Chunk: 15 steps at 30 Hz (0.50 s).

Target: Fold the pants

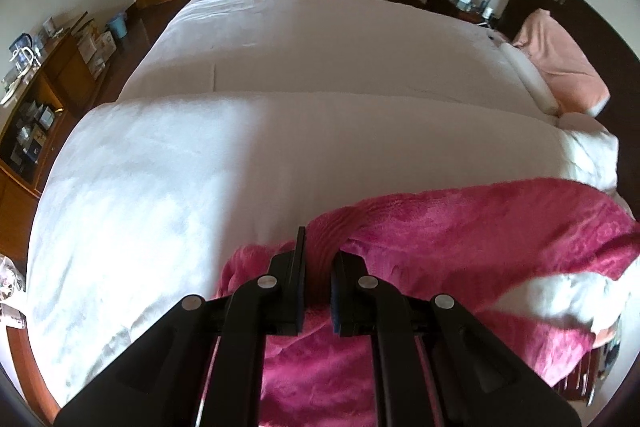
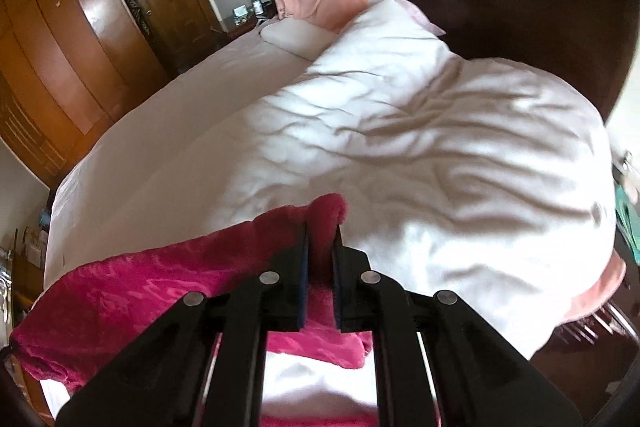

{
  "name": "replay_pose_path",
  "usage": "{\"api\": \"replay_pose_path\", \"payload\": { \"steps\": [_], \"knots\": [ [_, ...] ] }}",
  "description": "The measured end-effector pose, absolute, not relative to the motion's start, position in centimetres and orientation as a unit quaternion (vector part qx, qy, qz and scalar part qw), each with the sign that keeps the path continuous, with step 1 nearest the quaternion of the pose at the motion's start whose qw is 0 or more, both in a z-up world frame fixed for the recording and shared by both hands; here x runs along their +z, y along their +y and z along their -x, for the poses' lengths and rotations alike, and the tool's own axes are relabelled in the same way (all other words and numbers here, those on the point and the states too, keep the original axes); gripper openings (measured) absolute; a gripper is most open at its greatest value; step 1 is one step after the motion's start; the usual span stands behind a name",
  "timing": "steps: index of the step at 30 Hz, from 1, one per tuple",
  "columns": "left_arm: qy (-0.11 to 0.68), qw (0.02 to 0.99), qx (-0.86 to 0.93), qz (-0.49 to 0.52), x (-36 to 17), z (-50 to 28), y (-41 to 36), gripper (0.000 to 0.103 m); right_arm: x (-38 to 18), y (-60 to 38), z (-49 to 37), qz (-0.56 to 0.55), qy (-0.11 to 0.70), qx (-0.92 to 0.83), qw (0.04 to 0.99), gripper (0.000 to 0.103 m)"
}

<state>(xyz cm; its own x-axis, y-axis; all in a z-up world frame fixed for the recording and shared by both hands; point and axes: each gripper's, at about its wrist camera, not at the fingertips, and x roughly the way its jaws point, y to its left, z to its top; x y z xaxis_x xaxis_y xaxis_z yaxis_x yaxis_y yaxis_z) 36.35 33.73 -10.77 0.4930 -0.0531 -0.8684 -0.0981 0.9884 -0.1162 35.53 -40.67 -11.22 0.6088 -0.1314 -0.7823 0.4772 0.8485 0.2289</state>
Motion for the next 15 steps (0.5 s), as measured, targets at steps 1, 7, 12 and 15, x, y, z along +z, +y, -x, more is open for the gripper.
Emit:
{"api": "replay_pose_path", "payload": {
  "steps": [1, 7, 12, 15],
  "knots": [
    [0.503, 0.861, 0.01, 0.072, -10.7, -35.4, 33.8, 0.008, -11.3, -40.5, -34.6, -0.214, 0.406, -0.179, 0.87, 0.009],
    [0.513, 0.857, 0.0, 0.055, -11.6, -29.2, 34.7, 0.008, -13.2, -39.6, -28.3, -0.225, 0.412, -0.21, 0.858, 0.009],
    [0.528, 0.847, -0.009, 0.06, -13.3, -25.5, 35.2, 0.008, -15.1, -38.5, -24.0, -0.237, 0.421, -0.228, 0.845, 0.009],
    [0.543, 0.839, -0.017, 0.043, -14.7, -23.4, 34.8, 0.008, -15.9, -37.5, -21.6, -0.234, 0.424, -0.24, 0.841, 0.009]
  ]
}}
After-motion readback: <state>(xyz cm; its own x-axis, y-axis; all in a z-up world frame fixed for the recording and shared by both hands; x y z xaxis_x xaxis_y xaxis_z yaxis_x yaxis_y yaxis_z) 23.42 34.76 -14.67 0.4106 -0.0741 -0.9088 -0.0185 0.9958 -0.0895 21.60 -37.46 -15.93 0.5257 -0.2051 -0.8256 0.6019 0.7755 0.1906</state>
